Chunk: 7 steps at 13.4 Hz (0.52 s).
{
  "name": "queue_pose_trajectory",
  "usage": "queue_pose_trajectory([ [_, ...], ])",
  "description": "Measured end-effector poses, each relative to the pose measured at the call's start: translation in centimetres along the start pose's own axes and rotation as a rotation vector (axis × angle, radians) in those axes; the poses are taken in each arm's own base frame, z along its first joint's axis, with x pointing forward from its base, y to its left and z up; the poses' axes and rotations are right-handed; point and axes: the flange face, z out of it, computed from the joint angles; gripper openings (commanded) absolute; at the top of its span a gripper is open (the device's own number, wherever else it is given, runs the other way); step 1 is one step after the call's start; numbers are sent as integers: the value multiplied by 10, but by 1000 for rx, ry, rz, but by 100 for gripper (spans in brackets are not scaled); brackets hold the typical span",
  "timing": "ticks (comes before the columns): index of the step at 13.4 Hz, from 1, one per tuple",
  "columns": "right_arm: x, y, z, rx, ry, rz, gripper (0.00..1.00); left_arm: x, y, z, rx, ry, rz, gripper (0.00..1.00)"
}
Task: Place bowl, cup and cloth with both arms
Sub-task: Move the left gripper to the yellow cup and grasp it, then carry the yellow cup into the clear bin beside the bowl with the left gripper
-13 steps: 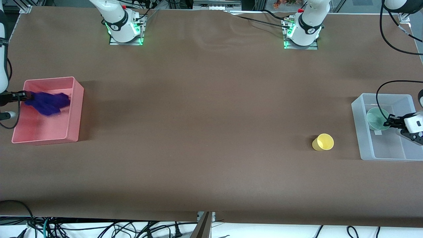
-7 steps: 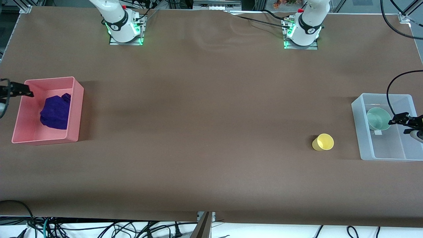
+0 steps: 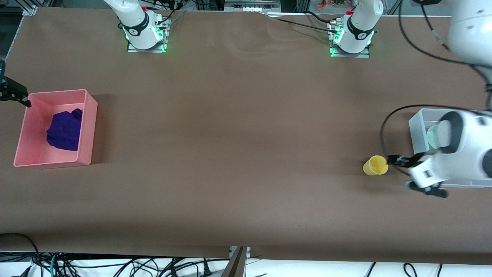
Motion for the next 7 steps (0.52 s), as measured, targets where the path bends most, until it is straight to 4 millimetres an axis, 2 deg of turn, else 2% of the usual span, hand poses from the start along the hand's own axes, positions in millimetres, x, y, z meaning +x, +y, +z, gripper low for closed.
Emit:
queue_pose_trajectory([
  [1, 2, -3, 0, 2, 2, -4, 100, 4, 6, 23, -4, -1, -6, 72],
  [2, 7, -10, 0, 8, 0, 13, 100, 5, 3, 43, -8, -6, -10, 72],
  [3, 12, -21, 1, 19, -11, 73, 100, 4, -3, 53, -10, -12, -18, 71],
  [5, 20, -46, 1, 42, -51, 209, 100, 1, -15, 55, -12, -16, -35, 70],
  [6, 23, -58, -1, 49, -68, 252, 100, 0, -19, 54, -12, -14, -40, 40],
  [7, 22, -65, -4, 51, -76, 277, 100, -1, -21, 54, -13, -13, -43, 5],
])
